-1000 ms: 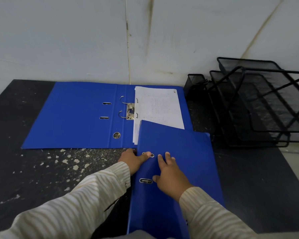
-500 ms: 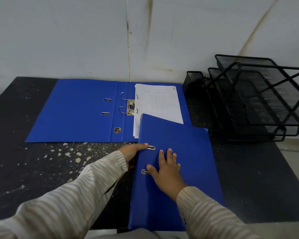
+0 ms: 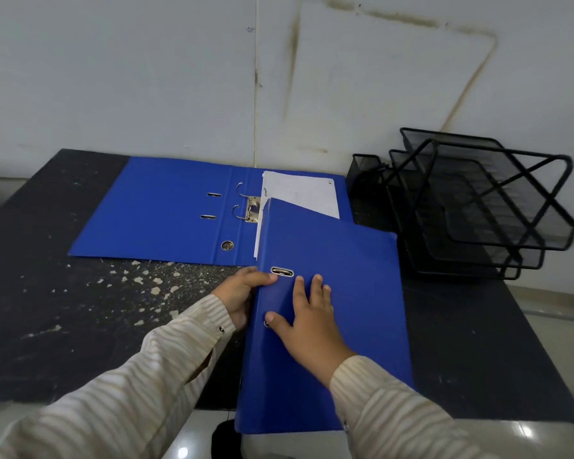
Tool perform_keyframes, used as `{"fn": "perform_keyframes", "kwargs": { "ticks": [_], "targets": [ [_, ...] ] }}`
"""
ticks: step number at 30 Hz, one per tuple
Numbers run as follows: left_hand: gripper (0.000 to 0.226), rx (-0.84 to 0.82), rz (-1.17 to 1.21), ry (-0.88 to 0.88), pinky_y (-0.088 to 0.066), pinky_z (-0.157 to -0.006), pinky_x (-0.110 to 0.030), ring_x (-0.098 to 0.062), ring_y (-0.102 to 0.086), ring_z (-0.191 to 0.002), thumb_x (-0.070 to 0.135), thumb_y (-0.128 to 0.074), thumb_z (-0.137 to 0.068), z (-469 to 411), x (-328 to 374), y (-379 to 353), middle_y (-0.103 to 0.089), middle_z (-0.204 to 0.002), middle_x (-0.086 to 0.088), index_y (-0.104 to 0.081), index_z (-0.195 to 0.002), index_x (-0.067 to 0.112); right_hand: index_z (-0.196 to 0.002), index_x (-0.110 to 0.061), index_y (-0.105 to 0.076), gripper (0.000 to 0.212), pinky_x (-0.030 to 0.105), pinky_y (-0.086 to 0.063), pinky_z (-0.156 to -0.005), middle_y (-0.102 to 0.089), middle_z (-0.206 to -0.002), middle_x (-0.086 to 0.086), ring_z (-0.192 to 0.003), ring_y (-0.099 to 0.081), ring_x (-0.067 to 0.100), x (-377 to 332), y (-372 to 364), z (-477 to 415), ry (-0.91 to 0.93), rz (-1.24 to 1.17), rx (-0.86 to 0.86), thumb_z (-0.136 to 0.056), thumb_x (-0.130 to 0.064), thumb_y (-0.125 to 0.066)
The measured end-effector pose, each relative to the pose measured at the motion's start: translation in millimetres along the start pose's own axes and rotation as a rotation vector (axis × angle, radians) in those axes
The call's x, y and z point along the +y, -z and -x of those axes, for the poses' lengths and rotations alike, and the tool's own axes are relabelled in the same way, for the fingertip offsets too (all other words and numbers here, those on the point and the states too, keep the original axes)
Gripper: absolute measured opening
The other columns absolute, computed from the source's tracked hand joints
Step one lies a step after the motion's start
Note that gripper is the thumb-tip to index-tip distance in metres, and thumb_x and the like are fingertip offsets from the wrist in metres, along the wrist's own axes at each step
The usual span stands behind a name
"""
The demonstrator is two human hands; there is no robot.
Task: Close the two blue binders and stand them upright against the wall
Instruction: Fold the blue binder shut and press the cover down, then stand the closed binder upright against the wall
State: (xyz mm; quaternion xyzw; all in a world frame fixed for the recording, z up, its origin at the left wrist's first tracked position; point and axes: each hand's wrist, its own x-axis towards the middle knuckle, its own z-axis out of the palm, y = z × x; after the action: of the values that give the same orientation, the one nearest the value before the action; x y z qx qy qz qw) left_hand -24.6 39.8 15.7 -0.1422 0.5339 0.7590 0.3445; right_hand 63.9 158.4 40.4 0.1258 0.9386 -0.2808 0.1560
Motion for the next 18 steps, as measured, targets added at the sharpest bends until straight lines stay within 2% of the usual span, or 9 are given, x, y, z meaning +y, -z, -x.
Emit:
{"fn": "perform_keyframes", "kwargs": {
  "ticks": [5, 10, 13, 15, 18],
  "targets": [
    [0.036, -0.034, -0.011, -0.074, -0.052, -0.069, -0.038, -0.024, -0.062, -0.084, 0.006, -0.065, -0.083, 31, 14, -9, -0.063, -0.096, -0.011, -0.049, -0.115, 0.010, -0.149, -0.025, 0.011, 0.084, 0.046, -0.004, -0.120, 0.027, -0.155, 0.009, -0.143, 0.024, 0.029, -13, 13, 23, 0.048, -0.018, 0.046, -0.091, -0.055, -0.043],
    [0.024, -0.102, -0.029, -0.177, -0.054, -0.077, -0.040, -0.025, -0.064, -0.084, 0.003, -0.064, -0.081, 61, 23, -8, -0.066, -0.096, -0.011, -0.058, -0.104, 0.010, -0.149, -0.025, 0.011, 0.083, 0.046, -0.007, -0.120, 0.028, -0.155, 0.008, -0.143, 0.024, 0.027, -24, 18, 47, 0.122, -0.011, 0.107, -0.092, -0.052, -0.044],
    [0.040, -0.169, -0.032, -0.260, -0.057, -0.077, -0.039, -0.025, -0.067, -0.084, 0.005, -0.068, -0.072, 76, 29, -7, -0.068, -0.099, -0.012, -0.060, -0.111, 0.007, -0.149, -0.027, 0.009, 0.082, 0.043, -0.010, -0.119, 0.027, -0.155, 0.004, -0.144, 0.022, 0.025, -30, 25, 53, 0.196, -0.022, 0.152, -0.092, -0.049, -0.046],
    [0.056, -0.195, -0.037, -0.321, -0.057, -0.081, -0.041, -0.027, -0.068, -0.091, 0.004, -0.066, -0.065, 82, 31, -8, -0.067, -0.108, -0.014, -0.056, -0.120, 0.006, -0.149, -0.028, 0.009, 0.081, 0.041, -0.010, -0.118, 0.026, -0.156, -0.001, -0.144, 0.021, 0.024, -32, 29, 54, 0.235, -0.067, 0.163, -0.093, -0.045, -0.047],
    [0.063, -0.179, -0.028, -0.423, -0.055, -0.085, -0.043, -0.031, -0.065, -0.103, -0.004, -0.064, -0.060, 87, 33, -12, -0.066, -0.116, -0.013, -0.052, -0.120, 0.009, -0.149, -0.027, 0.009, 0.084, 0.039, -0.012, -0.118, 0.024, -0.156, -0.006, -0.146, 0.015, 0.021, -36, 30, 55, 0.279, -0.153, 0.192, -0.093, -0.041, -0.051]
  ]
}}
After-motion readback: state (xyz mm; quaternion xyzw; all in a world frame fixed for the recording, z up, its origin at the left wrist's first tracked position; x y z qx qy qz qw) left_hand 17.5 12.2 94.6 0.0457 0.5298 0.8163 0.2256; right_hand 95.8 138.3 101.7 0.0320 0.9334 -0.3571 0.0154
